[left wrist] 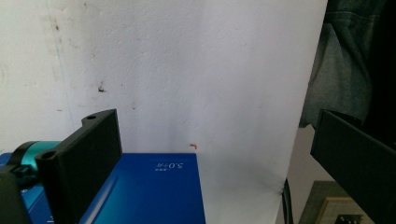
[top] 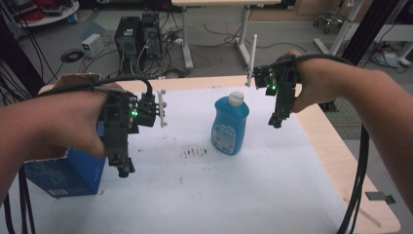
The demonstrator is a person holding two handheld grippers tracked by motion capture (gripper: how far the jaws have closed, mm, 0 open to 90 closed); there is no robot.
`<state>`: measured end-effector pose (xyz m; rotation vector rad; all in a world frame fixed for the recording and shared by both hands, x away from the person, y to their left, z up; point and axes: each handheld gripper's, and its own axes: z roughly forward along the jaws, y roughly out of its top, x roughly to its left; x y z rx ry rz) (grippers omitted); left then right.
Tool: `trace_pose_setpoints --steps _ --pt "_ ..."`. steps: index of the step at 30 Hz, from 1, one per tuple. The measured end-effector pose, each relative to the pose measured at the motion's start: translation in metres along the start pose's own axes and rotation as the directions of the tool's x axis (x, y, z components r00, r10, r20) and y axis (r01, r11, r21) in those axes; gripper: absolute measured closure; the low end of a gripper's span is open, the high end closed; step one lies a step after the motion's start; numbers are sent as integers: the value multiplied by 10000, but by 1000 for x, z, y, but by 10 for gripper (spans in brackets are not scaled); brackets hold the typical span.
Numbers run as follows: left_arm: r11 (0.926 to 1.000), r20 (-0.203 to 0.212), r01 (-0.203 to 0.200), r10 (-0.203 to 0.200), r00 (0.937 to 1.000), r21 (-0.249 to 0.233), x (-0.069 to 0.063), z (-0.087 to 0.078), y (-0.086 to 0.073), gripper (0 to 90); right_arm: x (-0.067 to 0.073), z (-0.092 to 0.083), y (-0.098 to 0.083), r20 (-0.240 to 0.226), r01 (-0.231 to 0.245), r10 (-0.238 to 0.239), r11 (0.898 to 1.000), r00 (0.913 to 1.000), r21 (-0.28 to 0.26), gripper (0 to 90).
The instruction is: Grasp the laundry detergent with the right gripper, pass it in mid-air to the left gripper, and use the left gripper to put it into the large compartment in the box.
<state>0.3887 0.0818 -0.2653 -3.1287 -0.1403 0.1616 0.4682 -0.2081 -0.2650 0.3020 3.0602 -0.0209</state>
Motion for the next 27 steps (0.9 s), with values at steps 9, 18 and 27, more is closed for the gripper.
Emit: trace_pose_setpoints --steps 9,18,27 --pt "10000 16 -46 46 10000 25 0 0 1 18 0 -1 -2 12 -88 88 10000 10000 4 27" --pt "10000 -24 60 -59 10000 46 -2 -2 -2 18 0 0 0 11 -78 78 10000 10000 -12 27" --pt "9999 -59 126 -126 9999 68 -2 -2 -4 18 1 -2 0 23 -139 139 9998 9999 -107 27"
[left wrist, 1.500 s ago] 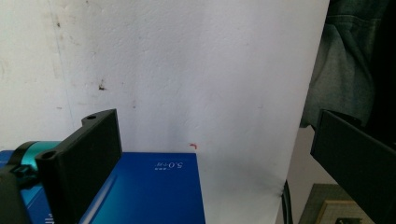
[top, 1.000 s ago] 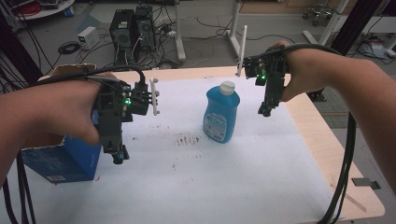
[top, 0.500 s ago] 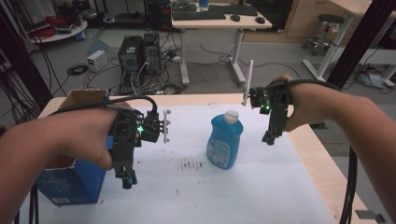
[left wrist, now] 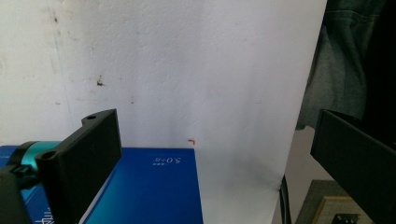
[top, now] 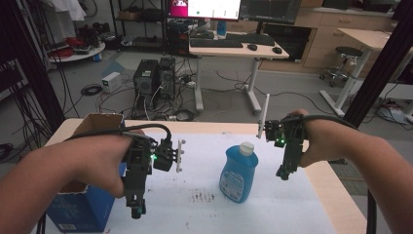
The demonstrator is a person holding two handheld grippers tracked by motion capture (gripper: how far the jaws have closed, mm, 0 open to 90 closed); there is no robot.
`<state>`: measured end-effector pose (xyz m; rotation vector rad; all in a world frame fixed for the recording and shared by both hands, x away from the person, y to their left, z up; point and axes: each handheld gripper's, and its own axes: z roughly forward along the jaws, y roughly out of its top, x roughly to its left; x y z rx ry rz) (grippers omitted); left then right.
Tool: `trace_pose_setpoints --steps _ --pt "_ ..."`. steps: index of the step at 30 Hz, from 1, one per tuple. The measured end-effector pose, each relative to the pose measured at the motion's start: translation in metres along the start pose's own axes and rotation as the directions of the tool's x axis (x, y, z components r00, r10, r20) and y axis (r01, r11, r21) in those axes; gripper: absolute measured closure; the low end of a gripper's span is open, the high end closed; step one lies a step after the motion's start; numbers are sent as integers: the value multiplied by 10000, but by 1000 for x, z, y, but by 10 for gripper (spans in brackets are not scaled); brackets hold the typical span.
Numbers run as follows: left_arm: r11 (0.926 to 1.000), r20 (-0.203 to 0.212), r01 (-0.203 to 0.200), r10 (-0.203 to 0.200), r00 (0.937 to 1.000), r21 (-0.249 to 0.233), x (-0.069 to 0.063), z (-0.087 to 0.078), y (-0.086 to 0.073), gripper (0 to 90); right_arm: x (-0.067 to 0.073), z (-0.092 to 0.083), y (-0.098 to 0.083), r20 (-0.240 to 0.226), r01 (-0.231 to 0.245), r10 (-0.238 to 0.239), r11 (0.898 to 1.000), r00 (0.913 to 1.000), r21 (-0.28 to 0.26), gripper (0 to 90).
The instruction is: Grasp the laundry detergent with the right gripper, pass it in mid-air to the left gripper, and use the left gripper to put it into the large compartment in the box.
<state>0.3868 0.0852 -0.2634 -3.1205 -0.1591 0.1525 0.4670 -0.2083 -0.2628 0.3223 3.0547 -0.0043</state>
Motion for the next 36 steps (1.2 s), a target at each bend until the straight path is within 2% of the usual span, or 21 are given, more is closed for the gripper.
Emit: trace_pose_setpoints --steps 6,10,15,20,21,22,23,24,25,30,31,33,34,35,36 --pt "10000 19 -71 71 10000 -10 -1 -1 1 18 1 1 -1 -42 -125 125 9998 9999 121 27" --pt "10000 -21 5 -5 10000 -7 -1 0 0 18 4 5 -5 -148 -314 312 9994 9994 -132 27" --pt "10000 -37 -73 73 10000 35 -2 -2 -3 18 11 24 -15 -582 -692 657 9958 9961 -605 27" --pt "10000 -77 3 -3 10000 -54 -2 -3 -6 18 20 44 -29 -1246 -1450 1263 9773 9841 -1544 27" --pt "10000 -109 15 -16 9999 -91 -3 -4 -7 18 22 47 -31 -1326 -1624 1412 9726 9811 -1661 27" --pt "10000 -109 15 -16 9999 -91 -3 -4 -7 18 22 47 -31 -1326 -1624 1412 9726 9811 -1661 27" --pt "10000 -106 33 -34 9999 -84 -3 -4 -7 18 23 51 -34 -1405 -1780 1533 9666 9781 -1843 27" --pt "9999 -120 -2 0 9999 -106 -4 -3 -7 18 25 59 -38 -1604 -2185 1854 9502 9695 -2223 27" --pt "9999 -120 -2 0 9999 -106 -4 -3 -7 18 25 59 -38 -1604 -2185 1854 9502 9695 -2223 27" --pt "9999 -106 -28 27 9999 -121 -5 -3 -7 18 30 78 -44 -1797 -3075 2625 9010 9481 -3061 27" --pt "9999 -112 -26 24 9999 -124 -6 -3 -7 18 31 84 -46 -1844 -3416 2939 8751 9379 -3428 27" --pt "9999 -102 6 -8 9999 -131 -6 -3 -7 18 32 90 -47 -1866 -3794 3320 8462 9246 -3741 27" --pt "9999 -105 -10 8 9999 -136 -6 -3 -8 18 32 92 -48 -1904 -3933 3451 8338 9191 -3875 27" --pt "9999 -95 9 -10 10000 -125 -6 -2 -8 18 32 92 -48 -1904 -3933 3451 8338 9191 -3875 27" --pt "9999 -83 52 -53 10000 -99 -5 -2 -8 18 34 97 -49 -1935 -4190 3717 8070 9080 -4162 27"
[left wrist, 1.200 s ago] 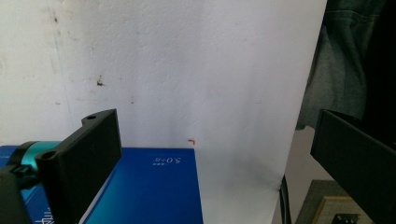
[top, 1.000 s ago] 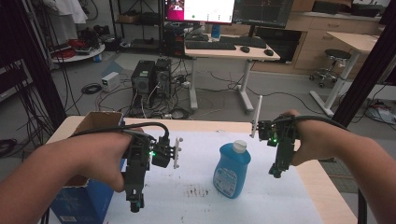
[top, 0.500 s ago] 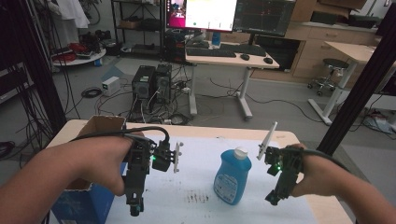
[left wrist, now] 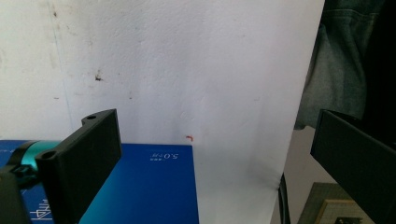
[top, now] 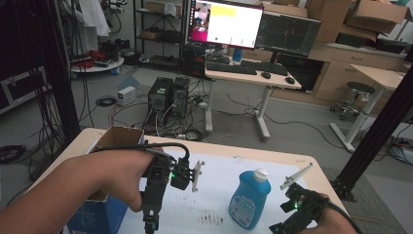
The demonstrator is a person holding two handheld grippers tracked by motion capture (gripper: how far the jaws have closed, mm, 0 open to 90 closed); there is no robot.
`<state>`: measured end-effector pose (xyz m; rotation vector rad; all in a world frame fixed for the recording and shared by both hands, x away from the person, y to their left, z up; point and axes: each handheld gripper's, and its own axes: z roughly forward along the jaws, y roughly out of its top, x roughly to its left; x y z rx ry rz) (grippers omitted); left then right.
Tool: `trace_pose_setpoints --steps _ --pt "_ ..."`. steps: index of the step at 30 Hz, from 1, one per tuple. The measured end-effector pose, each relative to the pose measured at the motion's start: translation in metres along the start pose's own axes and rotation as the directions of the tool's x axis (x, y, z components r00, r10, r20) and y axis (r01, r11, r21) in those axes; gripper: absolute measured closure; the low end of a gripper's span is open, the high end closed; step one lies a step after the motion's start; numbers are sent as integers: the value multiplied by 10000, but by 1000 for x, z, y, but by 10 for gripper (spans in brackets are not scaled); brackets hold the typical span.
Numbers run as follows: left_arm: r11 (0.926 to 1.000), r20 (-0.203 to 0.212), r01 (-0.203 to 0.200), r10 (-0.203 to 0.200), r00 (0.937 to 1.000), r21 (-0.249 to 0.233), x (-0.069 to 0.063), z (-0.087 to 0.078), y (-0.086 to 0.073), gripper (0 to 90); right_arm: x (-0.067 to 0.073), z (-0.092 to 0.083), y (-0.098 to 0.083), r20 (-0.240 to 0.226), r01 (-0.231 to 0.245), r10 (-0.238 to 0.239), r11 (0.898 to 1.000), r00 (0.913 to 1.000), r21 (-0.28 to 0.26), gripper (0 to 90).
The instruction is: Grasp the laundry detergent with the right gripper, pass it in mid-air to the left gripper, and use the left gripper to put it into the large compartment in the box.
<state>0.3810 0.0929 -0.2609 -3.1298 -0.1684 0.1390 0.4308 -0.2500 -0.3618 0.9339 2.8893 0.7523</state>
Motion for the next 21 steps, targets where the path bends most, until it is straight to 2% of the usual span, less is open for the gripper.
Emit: trace_pose_setpoints --steps 2,3,5,8,14,18,20,21 --pt "10000 -3 16 -16 10000 7 0 0 0 18 0 2 -1 68 -185 186 9997 9998 -167 27" --pt "10000 12 -6 6 10000 15 1 1 0 18 1 6 -4 123 -320 327 9983 9994 -487 27" --pt "10000 24 -2 2 10000 11 1 2 1 18 2 11 -7 183 -435 450 9961 9988 -767 27" --pt "10000 50 -10 10 10000 28 1 2 1 18 3 14 -8 302 -544 576 9937 9979 -984 27" --pt "10000 79 -3 3 10000 7 1 2 3 18 5 22 -9 601 -812 940 9789 9938 -1876 27" --pt "10000 59 53 -53 10000 -18 1 2 2 18 6 25 -9 730 -956 1149 9689 9907 -2280 27" --pt "10000 53 19 -19 10000 -15 1 2 2 18 6 25 -9 730 -956 1149 9689 9907 -2280 27" --pt "10000 48 70 -70 10000 -46 1 2 1 18 8 28 -8 666 -1121 1357 9536 9885 -2793 27"
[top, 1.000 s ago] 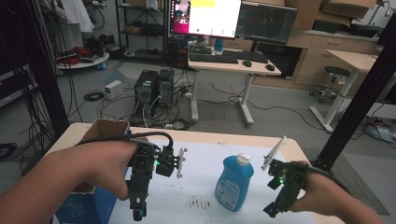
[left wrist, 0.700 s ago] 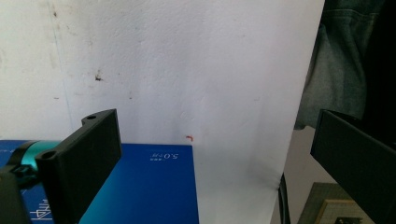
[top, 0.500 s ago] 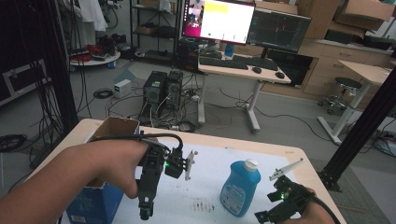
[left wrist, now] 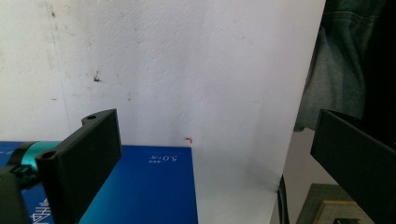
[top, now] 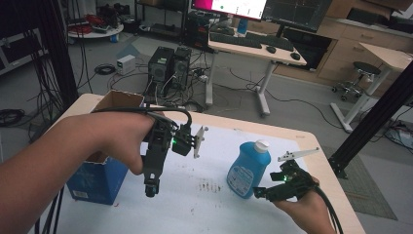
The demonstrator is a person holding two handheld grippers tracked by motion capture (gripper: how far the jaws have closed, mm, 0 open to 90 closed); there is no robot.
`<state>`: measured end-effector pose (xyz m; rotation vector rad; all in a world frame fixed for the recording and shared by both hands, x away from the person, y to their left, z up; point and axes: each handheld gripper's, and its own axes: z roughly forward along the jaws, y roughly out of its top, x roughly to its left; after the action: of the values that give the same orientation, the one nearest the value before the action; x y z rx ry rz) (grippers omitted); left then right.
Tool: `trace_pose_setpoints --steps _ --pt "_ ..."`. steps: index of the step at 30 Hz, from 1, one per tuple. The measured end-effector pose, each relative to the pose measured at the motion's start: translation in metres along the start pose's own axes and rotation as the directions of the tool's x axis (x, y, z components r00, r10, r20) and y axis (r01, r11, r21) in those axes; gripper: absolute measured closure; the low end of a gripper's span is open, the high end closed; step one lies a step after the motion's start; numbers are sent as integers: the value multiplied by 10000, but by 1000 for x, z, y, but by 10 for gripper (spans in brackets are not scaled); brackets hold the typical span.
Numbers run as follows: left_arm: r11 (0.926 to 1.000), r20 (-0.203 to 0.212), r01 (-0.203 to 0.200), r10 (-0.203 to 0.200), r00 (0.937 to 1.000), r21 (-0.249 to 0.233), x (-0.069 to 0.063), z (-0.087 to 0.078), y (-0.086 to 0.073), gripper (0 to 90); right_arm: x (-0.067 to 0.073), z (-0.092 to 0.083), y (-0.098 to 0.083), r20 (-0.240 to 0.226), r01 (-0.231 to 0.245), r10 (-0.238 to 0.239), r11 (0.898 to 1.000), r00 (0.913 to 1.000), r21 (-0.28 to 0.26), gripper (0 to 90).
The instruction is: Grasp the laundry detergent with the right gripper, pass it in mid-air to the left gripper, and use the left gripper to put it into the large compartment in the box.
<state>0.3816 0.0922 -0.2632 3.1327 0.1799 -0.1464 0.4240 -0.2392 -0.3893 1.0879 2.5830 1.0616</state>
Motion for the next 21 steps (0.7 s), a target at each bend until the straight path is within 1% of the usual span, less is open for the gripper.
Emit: trace_pose_setpoints --steps 2,3,7,14,15,17,19,21 --pt "10000 -7 -12 12 10000 22 0 0 0 18 2 3 0 55 19 -18 9998 10000 -187 27" --pt "10000 -5 -7 7 10000 -17 0 0 -1 18 4 4 0 -6 -33 33 9998 10000 -205 27" --pt "10000 16 -8 9 10000 -13 -1 1 -1 18 8 10 0 -47 -4 2 9992 10000 -411 27" --pt "10000 1 -8 8 10000 -47 -3 1 -3 18 13 16 2 16 -72 74 9972 10000 -744 27" --pt "10000 8 -2 2 10000 -59 -3 1 -4 18 15 17 2 105 0 10 9960 9999 -897 27" --pt "10000 16 -4 4 10000 -54 -2 2 -5 18 17 19 2 192 -9 28 9950 9998 -1003 27" --pt "10000 16 80 -80 10000 -43 -2 3 -6 18 18 21 3 176 -32 52 9935 9998 -1140 27" --pt "10000 3 14 -14 10000 -52 -2 3 -6 18 19 23 3 204 -44 71 9916 9998 -1295 27"
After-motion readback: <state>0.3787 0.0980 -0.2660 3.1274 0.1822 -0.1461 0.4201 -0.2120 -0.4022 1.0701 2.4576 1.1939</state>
